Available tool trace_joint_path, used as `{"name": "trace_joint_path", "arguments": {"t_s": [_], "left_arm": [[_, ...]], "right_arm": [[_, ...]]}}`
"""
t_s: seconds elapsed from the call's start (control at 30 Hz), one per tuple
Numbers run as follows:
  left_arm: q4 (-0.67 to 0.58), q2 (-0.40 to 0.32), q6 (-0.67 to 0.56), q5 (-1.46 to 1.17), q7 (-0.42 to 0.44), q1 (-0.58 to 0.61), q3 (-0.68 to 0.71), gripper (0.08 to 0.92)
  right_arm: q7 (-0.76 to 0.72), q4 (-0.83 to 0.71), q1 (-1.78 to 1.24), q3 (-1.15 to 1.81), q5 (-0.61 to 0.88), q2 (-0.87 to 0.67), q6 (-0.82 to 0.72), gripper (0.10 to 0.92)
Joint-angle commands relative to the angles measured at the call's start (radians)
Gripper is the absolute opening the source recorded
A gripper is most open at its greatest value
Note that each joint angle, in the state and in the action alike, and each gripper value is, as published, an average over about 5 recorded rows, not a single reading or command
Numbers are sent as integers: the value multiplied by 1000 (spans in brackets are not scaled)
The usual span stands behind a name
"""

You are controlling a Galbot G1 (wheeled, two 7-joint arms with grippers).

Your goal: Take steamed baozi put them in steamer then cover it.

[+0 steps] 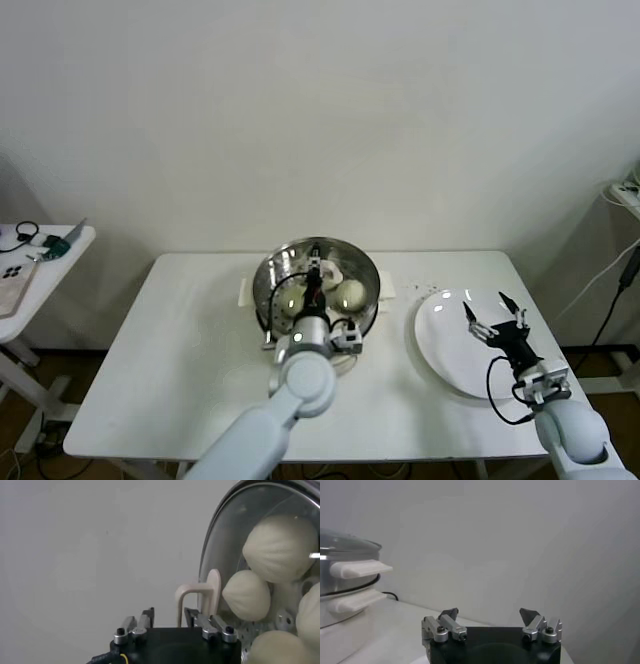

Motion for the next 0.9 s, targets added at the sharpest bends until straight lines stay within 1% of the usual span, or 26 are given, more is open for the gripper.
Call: {"name": "trace_joint_path", "arguments": {"t_s": [0.03,0.27,0.4,0.5,0.67,0.77,0.9], "left_arm": [[-66,41,49,-34,0,9,6,479],[-149,106,49,-89,-20,39,14,686],[-206,135,49,-120,-31,71,18,786],[-247,157,49,-143,-34,100,22,818],[-310,183,49,-159,-46,155,-2,823],[-366,202,48,-180,-63,196,-36,823],[-435,223,28,-249,-117,276,-118,823]], "right_arm": [[-7,0,1,1,-3,-1,-3,823],[0,5,0,7,21,-3,-27,823],[3,4,-1,10,21,-5,-33,823],[8,2,1,11,16,-5,-39,823],[17,-4,12,10,7,-9,-46,823],[17,-3,15,9,6,-13,-48,823],[13,-2,12,8,5,-16,-44,823]]}}
